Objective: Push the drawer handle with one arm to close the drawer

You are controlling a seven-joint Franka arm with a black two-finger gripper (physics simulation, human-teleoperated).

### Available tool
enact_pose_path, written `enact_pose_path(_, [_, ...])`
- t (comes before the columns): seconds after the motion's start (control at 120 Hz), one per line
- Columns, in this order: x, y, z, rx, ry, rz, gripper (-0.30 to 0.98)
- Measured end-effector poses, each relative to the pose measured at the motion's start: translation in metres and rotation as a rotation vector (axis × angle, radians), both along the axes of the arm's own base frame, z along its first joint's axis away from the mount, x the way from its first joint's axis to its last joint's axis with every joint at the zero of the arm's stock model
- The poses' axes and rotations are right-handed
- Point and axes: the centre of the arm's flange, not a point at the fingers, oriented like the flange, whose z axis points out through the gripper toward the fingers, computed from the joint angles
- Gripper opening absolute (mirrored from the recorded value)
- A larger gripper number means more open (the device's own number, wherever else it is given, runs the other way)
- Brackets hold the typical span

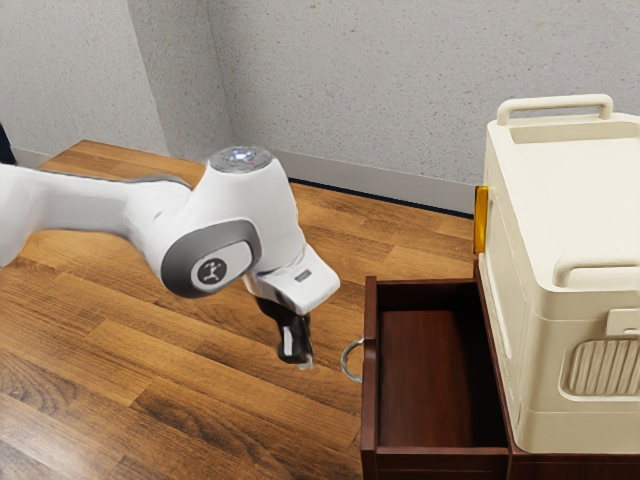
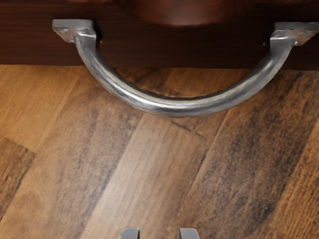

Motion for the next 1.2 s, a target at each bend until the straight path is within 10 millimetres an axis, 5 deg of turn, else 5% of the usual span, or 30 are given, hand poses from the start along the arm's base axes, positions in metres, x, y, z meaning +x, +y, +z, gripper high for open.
enact_pose_path(0.158, [-0.007,-0.017,-0.002,-0.008,0.009,-0.046,0.0])
enact_pose_path(0.542, [0.04,-0.044,-0.01,-0.044,-0.007,-0.056,0.0])
enact_pose_path(0.717, [0.049,-0.079,-0.017,-0.068,-0.007,-0.096,0.0])
enact_pose_path(1.2, [0.096,-0.126,-0.035,-0.118,-0.055,-0.123,0.0])
